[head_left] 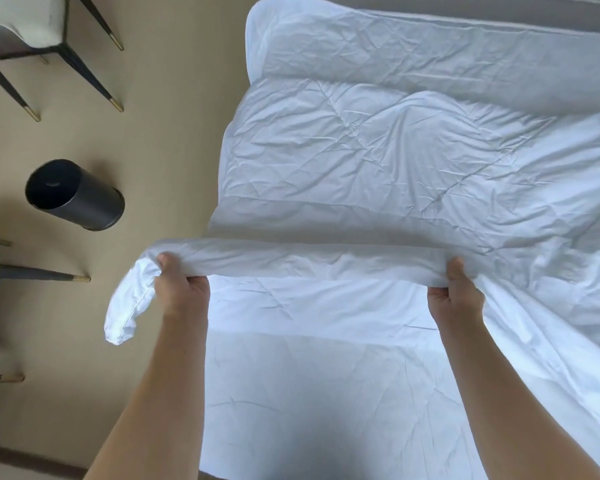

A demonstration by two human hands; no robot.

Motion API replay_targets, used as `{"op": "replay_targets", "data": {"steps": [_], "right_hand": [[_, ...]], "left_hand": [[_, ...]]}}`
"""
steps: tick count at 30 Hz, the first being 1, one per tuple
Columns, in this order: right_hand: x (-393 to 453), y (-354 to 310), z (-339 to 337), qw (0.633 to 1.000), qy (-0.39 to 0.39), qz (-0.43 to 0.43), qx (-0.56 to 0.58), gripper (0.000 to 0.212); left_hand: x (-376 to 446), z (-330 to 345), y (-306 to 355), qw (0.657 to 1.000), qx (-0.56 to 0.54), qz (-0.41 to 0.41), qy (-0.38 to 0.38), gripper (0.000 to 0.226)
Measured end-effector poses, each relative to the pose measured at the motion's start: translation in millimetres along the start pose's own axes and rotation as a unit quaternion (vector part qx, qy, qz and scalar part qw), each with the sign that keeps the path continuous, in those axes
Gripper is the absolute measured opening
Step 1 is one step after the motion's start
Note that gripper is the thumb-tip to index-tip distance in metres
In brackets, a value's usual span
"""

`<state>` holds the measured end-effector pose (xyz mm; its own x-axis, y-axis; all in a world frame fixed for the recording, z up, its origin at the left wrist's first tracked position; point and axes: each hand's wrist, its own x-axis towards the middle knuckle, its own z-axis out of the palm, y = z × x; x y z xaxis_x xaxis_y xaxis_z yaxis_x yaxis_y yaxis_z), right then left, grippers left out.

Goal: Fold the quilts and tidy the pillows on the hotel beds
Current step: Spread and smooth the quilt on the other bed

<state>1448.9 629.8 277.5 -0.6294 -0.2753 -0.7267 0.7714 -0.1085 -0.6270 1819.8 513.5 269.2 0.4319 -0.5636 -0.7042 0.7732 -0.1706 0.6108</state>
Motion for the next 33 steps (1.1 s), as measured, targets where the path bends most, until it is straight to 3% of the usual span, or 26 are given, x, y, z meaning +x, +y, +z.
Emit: {"op": "replay_targets", "data": {"steps": [2,7,12,19,21,24,33], "right_hand": [[7.6,0.9,19.8,1.000,0.001,0.009,0.005,0.039],[27.9,-1.7,64.0,1.000,-0.005,-0.004,-0.011,0.018],[51.7,-15.8,111.8,0.998,-0.018,-0.037,-0.042,0.015],[98.6,-42.0,178.8,0.993,-0.047,-0.098,-0.041,0.048],[106.9,-52.1,203.8,0.991,-0.069,-0.110,-0.045,0.043],[116.9,-61.3,238.8,0.985,-0.104,-0.123,-0.055,0.017],[165.9,-80.5,311.7,0.982,-0.120,-0.140,-0.030,0.023]], "left_hand": [[10.0,13.5,-3.5,1.000,-0.001,-0.006,0.006,0.017],[31.9,49.6,-2.6,1.000,0.003,-0.007,-0.001,0.022],[55.7,103.0,-6.9,1.000,-0.005,-0.014,-0.008,0.020],[90.1,206.5,-17.2,0.999,-0.009,-0.011,-0.039,0.013],[95.8,229.1,-20.1,0.999,0.010,-0.008,-0.046,0.010],[105.1,256.8,-20.9,0.997,0.073,0.008,-0.037,0.015],[140.8,348.4,-34.0,0.996,0.022,-0.002,-0.085,0.010]]}}
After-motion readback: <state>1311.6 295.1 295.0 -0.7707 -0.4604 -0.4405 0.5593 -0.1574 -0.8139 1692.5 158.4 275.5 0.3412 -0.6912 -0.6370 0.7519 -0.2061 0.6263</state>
